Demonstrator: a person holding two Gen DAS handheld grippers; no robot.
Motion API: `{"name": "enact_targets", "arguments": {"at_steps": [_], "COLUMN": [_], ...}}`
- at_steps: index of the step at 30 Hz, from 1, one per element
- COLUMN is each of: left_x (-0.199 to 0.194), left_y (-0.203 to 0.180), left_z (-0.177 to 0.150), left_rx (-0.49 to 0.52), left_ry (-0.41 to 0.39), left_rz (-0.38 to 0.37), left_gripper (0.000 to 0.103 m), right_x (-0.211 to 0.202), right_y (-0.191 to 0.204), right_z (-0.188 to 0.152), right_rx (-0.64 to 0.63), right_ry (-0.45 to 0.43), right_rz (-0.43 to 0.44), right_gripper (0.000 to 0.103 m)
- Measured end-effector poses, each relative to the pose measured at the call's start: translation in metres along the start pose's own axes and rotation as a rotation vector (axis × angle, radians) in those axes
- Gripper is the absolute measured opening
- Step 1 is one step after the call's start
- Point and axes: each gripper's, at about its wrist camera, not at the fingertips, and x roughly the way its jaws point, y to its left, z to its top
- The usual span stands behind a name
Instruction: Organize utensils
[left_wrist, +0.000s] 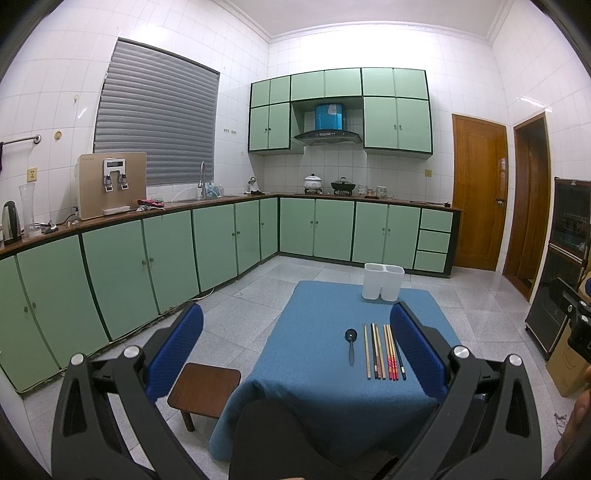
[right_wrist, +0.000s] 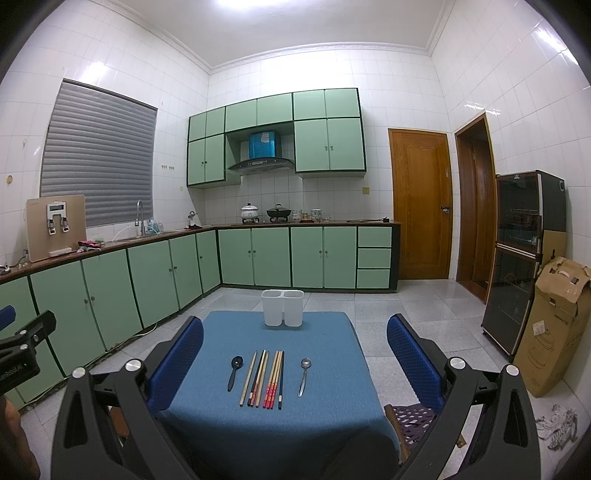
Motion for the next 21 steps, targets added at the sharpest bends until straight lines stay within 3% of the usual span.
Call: {"name": "enact_targets", "arguments": {"at_steps": [21], "left_x": [0.0008], "left_y": [-0.0042], "left_z": [0.0002], "left_rx": [0.002], "left_ry": [0.002], "left_rz": [0.002], "left_gripper": [0.098], "right_x": [-0.0004], "right_y": [0.0047], "right_z": [0.0006], "right_rx": [-0.005], "right_ry": [0.013], "right_rz": [-0.003], "right_gripper": [0.097]}}
